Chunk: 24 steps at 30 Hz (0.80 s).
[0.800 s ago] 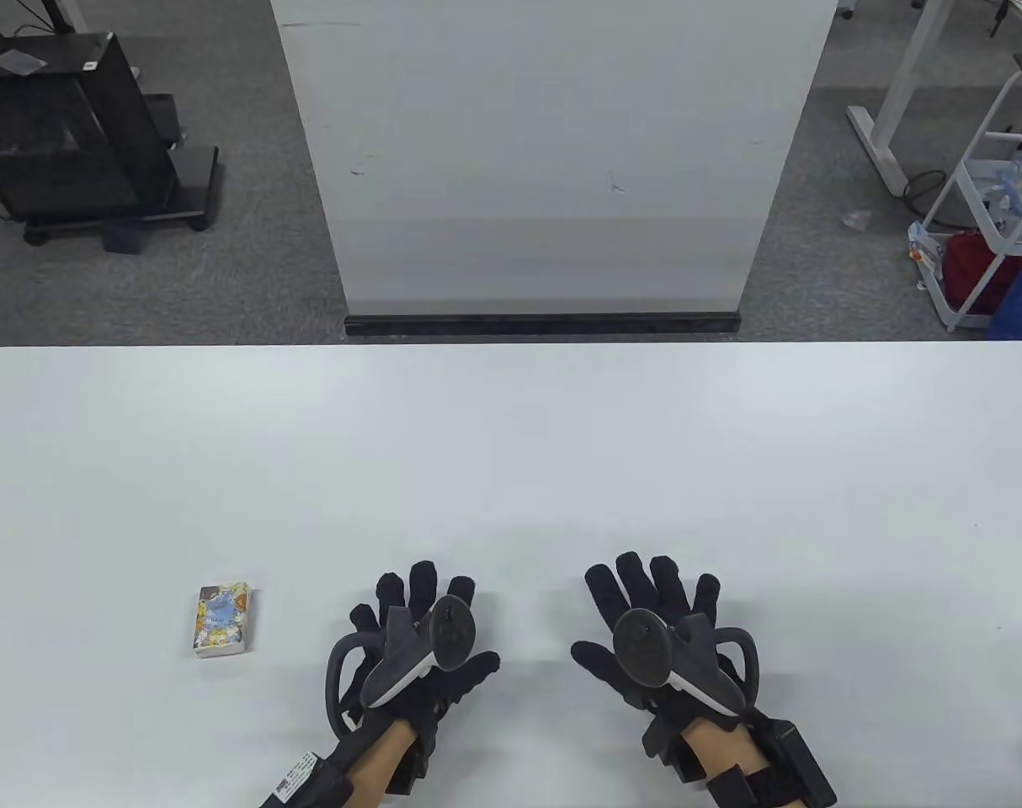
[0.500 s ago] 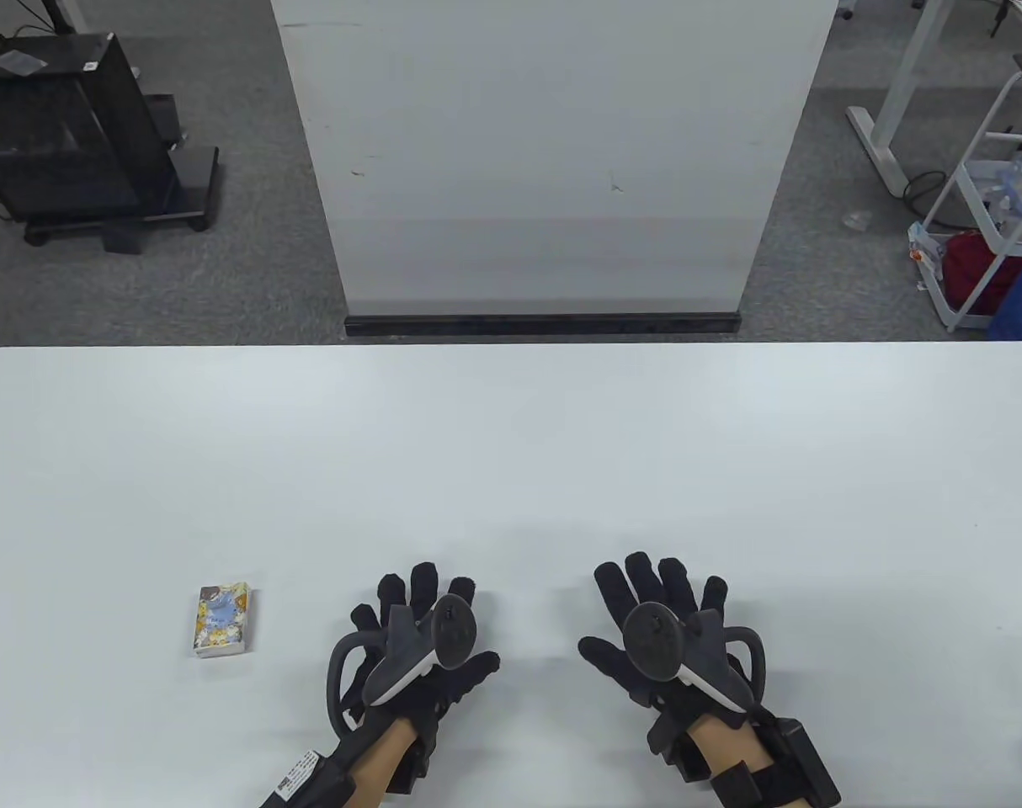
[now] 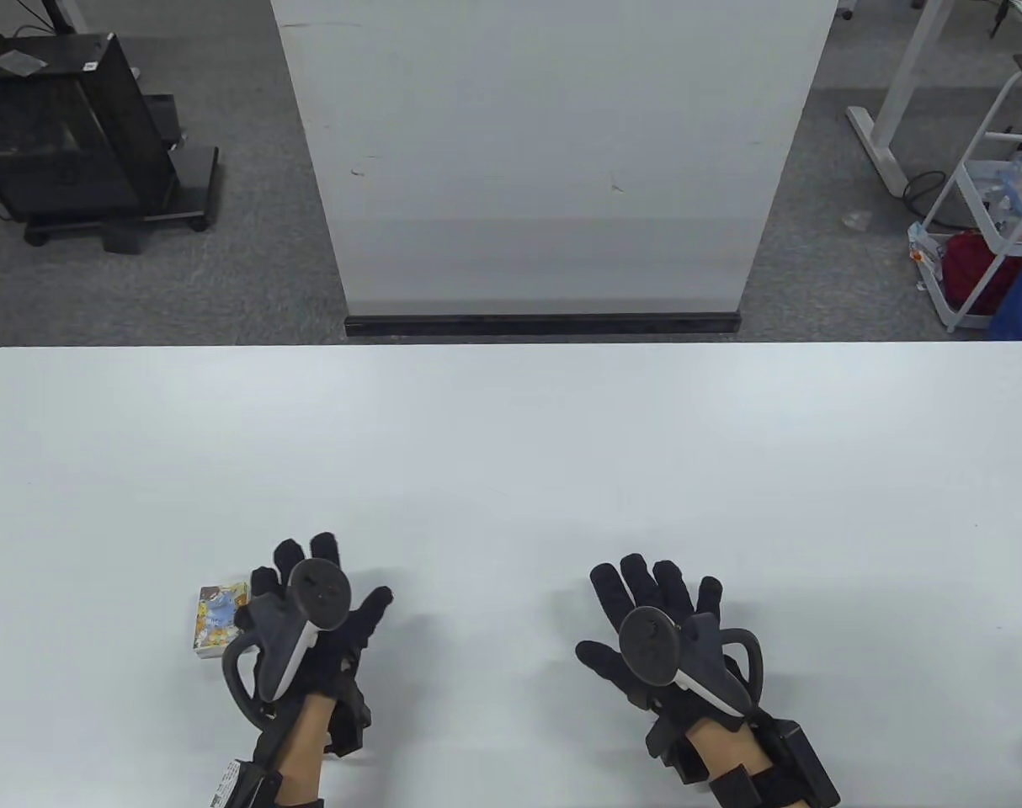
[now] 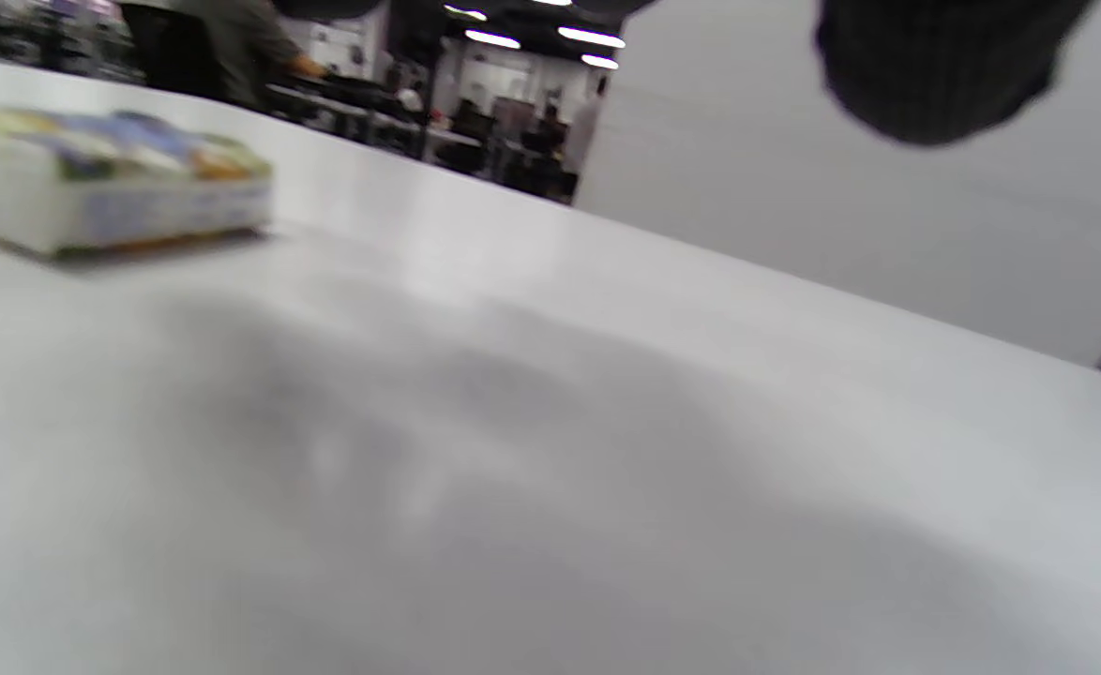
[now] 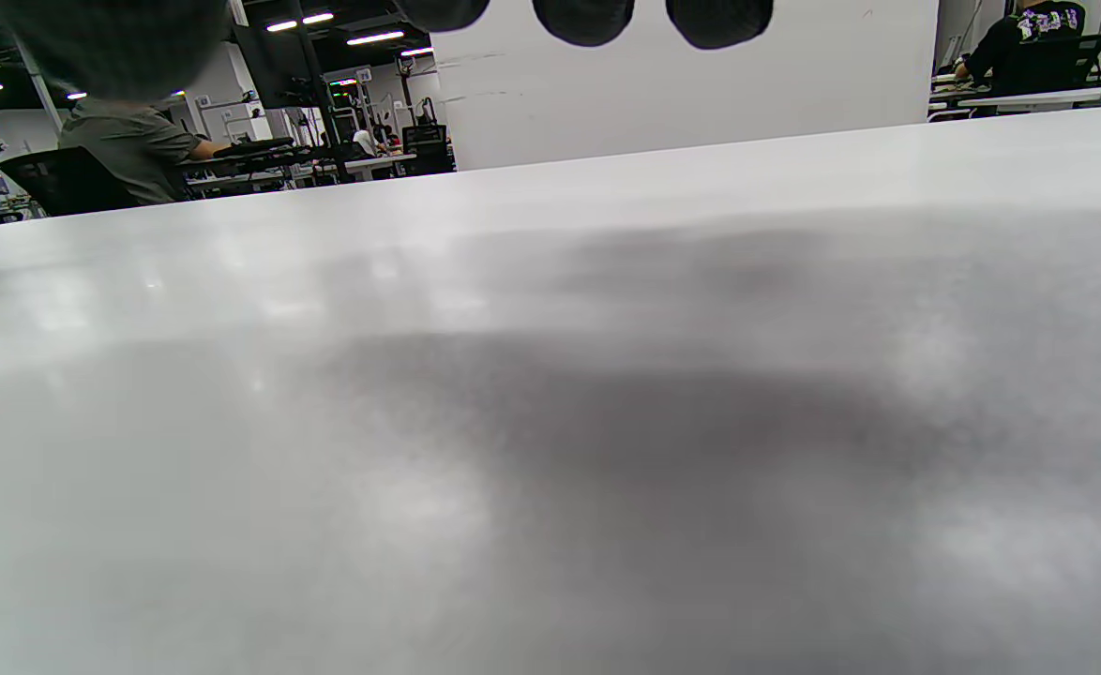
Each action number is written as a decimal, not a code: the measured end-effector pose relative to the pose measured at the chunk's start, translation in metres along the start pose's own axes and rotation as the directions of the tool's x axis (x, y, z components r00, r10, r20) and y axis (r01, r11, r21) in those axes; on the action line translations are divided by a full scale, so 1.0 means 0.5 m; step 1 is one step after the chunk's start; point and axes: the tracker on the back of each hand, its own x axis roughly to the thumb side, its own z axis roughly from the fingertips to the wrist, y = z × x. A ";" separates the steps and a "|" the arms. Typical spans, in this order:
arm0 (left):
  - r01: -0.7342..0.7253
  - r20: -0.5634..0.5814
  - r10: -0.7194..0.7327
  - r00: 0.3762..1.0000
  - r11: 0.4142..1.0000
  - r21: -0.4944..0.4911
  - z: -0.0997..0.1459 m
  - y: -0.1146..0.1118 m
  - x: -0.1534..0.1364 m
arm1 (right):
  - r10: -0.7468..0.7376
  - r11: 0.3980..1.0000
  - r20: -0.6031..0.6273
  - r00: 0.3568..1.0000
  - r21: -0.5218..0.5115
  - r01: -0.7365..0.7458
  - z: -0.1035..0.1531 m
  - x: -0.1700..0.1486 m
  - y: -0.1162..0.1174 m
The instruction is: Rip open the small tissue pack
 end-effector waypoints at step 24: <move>-0.015 -0.450 -0.050 0.892 0.990 -0.140 -0.072 -0.014 -0.169 | 0.011 1.000 0.002 1.000 -0.012 -0.011 0.005 0.002 -0.005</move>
